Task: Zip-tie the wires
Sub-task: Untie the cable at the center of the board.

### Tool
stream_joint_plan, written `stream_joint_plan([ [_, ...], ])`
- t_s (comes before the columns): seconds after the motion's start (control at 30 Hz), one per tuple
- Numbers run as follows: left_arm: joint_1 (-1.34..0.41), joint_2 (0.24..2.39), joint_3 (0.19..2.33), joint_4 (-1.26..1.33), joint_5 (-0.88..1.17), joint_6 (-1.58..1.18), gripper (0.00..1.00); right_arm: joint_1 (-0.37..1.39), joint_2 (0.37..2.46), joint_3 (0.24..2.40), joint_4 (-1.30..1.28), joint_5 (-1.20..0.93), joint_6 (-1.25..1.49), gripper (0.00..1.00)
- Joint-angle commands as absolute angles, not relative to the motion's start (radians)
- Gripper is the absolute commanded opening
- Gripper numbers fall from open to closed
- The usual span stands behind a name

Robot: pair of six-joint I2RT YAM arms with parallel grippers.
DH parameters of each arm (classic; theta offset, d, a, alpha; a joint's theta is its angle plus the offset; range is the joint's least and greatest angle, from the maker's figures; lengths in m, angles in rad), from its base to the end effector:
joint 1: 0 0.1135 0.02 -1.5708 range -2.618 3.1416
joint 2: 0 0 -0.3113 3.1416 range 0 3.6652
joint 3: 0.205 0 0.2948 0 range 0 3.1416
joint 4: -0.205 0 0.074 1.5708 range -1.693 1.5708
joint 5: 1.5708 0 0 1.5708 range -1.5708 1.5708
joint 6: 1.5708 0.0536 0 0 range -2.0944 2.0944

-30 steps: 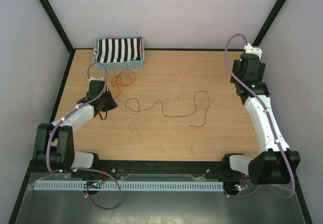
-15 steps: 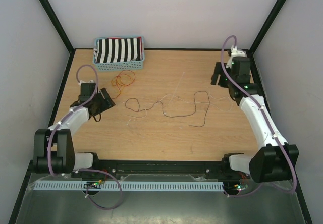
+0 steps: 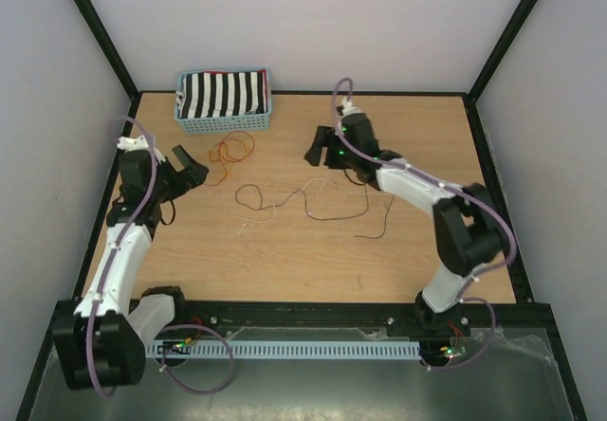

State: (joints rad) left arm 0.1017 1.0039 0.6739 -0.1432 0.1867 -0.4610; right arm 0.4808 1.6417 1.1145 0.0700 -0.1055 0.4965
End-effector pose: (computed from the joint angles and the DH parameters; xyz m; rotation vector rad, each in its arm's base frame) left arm 0.2578 0.0163 0.2816 -0.4580 2.0089 -0.4143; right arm 0.3839 0.2066 0.2745 -0.0525 2.1014 0.7119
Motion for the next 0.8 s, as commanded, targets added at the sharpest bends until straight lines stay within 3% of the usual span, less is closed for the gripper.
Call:
stream_joint_plan([
  [0.0,0.105,0.920,0.738,-0.140,0.250,-0.436,0.99,0.543,1.809,1.238,0.260,-0.125,0.660,0.83],
  [0.33,0.108,0.902,0.753,-0.147,0.348,-0.448,0.99,0.628,2.226,1.664,0.247,-0.143,0.700,0.78],
  [0.67,0.107,0.907,0.761,-0.147,0.362,-0.443,0.99,0.638,2.460,1.938,0.138,-0.173,0.707,0.54],
  [0.77,0.107,0.907,0.764,-0.147,0.366,-0.443,0.99,0.640,2.476,1.954,0.135,-0.171,0.703,0.40],
])
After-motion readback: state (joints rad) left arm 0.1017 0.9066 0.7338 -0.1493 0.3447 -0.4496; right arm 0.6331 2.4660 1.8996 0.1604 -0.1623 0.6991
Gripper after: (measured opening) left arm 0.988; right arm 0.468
